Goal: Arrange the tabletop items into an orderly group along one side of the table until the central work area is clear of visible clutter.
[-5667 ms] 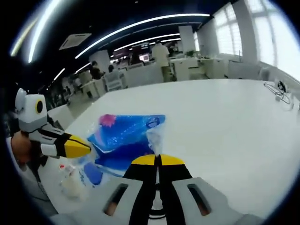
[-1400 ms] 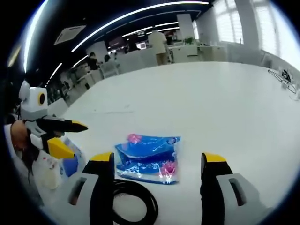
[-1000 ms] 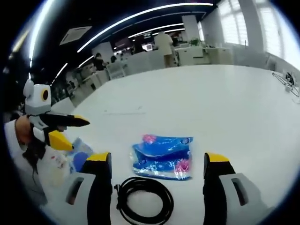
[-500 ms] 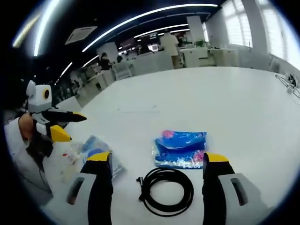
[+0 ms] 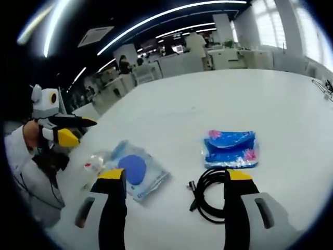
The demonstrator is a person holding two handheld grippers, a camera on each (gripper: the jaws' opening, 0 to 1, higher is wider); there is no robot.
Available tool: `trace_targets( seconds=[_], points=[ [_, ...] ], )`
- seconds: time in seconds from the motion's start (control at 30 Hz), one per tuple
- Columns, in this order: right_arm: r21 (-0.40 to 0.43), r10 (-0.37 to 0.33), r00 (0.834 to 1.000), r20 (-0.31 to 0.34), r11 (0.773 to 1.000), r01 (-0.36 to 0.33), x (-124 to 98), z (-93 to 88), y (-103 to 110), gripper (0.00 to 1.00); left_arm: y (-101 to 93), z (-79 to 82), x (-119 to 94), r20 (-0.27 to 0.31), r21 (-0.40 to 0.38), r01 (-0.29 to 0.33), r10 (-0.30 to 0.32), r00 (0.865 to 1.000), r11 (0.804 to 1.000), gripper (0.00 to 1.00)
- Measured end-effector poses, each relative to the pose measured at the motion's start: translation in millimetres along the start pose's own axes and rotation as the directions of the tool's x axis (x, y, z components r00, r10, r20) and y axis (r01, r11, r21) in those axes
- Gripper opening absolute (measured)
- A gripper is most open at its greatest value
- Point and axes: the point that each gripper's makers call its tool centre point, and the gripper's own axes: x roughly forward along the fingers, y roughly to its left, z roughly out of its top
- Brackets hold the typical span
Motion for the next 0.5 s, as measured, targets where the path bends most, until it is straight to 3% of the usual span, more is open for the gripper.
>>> trace_targets(
  seconds=[0.5],
  points=[
    [0.084, -0.015, 0.999, -0.037, 0.996, 0.018, 19.5, -47.6, 60.6, 0.72, 26.1, -26.8, -45.3, -0.048, 0.032, 0.025, -0.023, 0.999, 0.999, 0.84]
  ],
)
